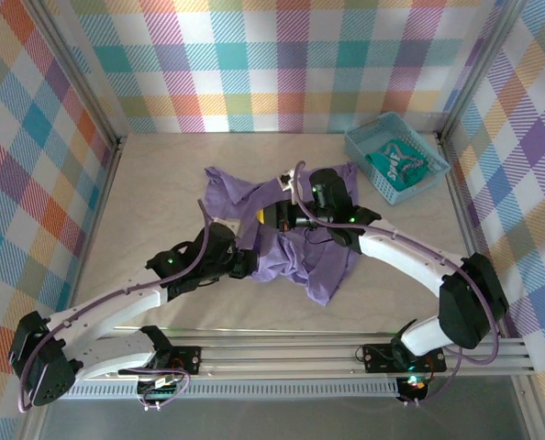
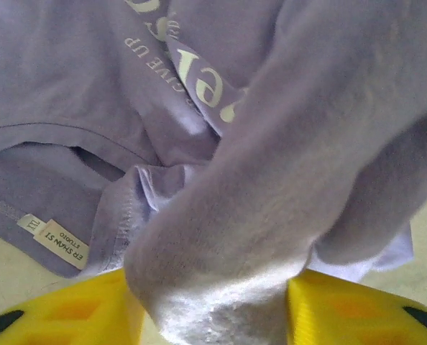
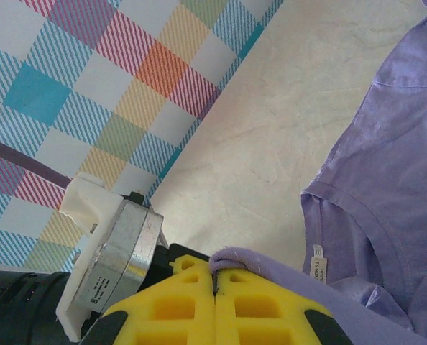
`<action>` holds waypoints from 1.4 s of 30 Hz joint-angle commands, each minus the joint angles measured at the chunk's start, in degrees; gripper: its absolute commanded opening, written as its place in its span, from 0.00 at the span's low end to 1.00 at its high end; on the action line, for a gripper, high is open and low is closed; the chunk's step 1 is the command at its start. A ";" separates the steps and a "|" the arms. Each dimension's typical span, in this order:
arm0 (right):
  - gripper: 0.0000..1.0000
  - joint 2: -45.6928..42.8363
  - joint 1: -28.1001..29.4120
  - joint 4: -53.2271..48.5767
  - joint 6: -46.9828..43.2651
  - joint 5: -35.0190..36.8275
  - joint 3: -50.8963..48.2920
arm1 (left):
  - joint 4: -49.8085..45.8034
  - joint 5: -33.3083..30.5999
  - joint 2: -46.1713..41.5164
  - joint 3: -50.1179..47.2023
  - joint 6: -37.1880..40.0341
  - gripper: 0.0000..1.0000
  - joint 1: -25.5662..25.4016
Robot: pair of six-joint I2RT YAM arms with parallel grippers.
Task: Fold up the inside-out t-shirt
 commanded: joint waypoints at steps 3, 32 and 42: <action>0.00 0.52 -0.21 -2.08 -1.44 0.91 1.72 | -1.56 -4.97 1.94 3.45 3.48 0.24 -0.83; 0.08 -1.52 8.75 -26.88 -21.94 21.64 5.90 | 8.69 13.39 -11.64 -3.64 -0.55 0.00 5.24; 0.00 -16.30 -2.26 6.31 -9.21 -12.14 -15.35 | 10.93 8.02 -14.74 -8.90 -1.17 0.00 8.45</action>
